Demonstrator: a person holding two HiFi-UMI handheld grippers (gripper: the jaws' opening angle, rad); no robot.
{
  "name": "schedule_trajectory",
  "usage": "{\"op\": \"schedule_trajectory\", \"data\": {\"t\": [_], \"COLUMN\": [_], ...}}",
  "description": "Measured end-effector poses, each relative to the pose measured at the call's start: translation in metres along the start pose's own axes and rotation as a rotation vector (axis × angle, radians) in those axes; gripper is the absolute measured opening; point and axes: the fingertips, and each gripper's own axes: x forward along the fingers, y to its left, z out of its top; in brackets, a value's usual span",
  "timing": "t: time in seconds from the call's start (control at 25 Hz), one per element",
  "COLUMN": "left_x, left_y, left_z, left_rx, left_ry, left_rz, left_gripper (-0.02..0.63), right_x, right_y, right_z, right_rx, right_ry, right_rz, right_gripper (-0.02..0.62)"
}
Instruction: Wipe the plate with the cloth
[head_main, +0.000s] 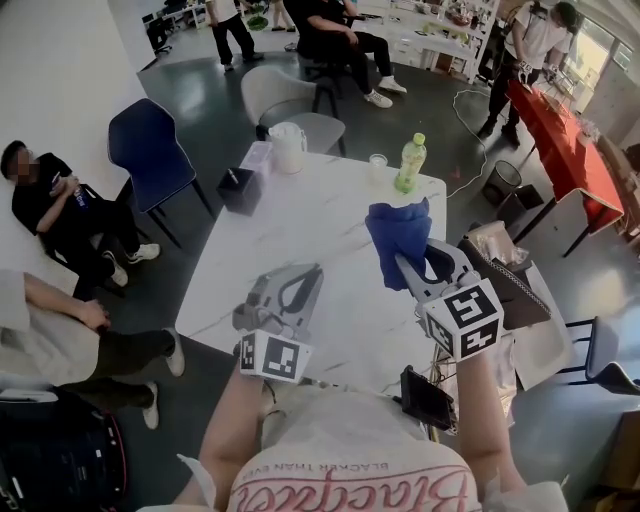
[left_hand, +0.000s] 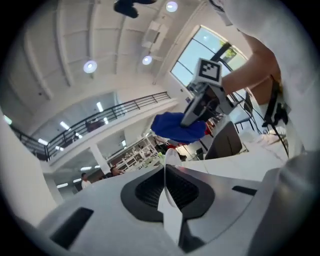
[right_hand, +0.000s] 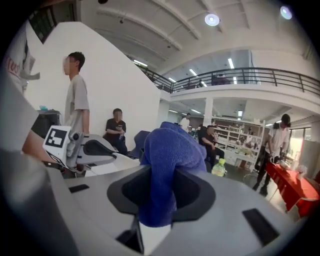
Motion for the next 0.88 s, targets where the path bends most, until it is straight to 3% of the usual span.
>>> {"op": "schedule_trajectory", "data": {"t": [0.2, 0.4, 0.56, 0.88], "left_x": [0.006, 0.009, 0.01, 0.009], "left_y": [-0.011, -0.021, -0.029, -0.03], "left_z": [0.015, 0.027, 0.03, 0.026], "left_rx": [0.33, 0.54, 0.608, 0.61], "left_ry": [-0.008, -0.034, -0.038, -0.029], "left_rz": [-0.061, -0.093, -0.112, -0.101], "left_gripper": [0.014, 0.014, 0.014, 0.015], "right_x": [0.001, 0.008, 0.016, 0.038], "right_y": [0.024, 0.06, 0.068, 0.027], "right_z": [0.028, 0.038, 0.024, -0.014], "right_rx": [-0.115, -0.175, -0.21, -0.244], "right_ry": [-0.004, -0.002, 0.037, 0.152], "right_rz": [0.134, 0.3, 0.341, 0.235], "right_gripper": [0.104, 0.104, 0.104, 0.104]}}
